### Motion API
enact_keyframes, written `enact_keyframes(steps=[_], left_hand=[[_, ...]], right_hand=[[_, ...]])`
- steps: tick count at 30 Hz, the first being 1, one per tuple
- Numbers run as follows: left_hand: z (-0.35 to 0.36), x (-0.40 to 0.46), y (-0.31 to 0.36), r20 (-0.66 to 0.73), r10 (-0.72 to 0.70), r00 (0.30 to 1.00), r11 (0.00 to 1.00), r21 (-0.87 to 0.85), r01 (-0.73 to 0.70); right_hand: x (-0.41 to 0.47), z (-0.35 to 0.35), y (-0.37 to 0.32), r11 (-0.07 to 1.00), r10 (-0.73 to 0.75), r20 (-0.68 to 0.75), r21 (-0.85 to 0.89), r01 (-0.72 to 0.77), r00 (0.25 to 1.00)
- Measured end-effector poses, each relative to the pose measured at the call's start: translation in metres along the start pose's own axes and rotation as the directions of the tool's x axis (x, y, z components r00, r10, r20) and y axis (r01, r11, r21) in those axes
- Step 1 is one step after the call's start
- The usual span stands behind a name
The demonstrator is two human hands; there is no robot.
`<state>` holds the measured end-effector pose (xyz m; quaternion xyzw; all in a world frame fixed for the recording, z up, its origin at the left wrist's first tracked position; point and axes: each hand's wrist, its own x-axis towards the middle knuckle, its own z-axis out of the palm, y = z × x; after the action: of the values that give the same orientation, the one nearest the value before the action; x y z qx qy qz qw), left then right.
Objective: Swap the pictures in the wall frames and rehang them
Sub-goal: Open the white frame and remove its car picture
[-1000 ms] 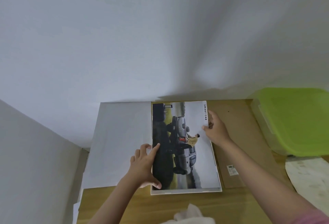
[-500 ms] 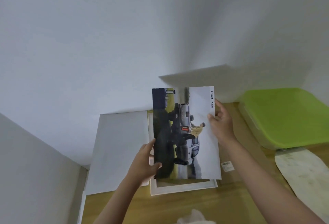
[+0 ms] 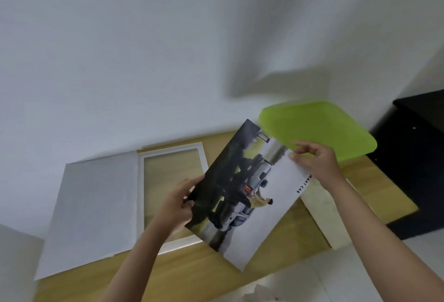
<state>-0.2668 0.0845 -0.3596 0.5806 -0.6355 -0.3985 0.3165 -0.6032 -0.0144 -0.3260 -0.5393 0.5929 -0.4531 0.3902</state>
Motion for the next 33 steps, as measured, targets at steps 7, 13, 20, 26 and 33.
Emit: enact_keyframes(steps=[7,13,20,26,33], left_hand=[[0.098,0.048,0.051,0.104,0.005,0.995,0.99,0.14,-0.02],[0.192,0.08,0.081,0.265,-0.045,0.963,0.99,0.138,0.008],[0.274,0.102,0.089,0.048,-0.156,0.987,0.98,0.136,0.148],[0.292,0.108,0.084,0.082,-0.21,0.974,0.972,0.124,0.199],[0.299,0.117,0.077,0.112,-0.251,0.962,0.95,0.217,0.223]], right_hand=[[-0.019,-0.136,0.067,0.998,0.039,-0.139,-0.044,-0.045,0.989],[-0.039,-0.233,0.12,0.99,0.135,-0.308,0.012,-0.138,0.942],[-0.038,-0.287,0.173,0.961,0.254,-0.341,-0.012,-0.275,0.905],[-0.022,-0.283,0.201,0.93,0.318,-0.343,-0.071,-0.361,0.884],[0.0,-0.27,0.215,0.915,0.303,-0.303,-0.173,-0.365,0.903]])
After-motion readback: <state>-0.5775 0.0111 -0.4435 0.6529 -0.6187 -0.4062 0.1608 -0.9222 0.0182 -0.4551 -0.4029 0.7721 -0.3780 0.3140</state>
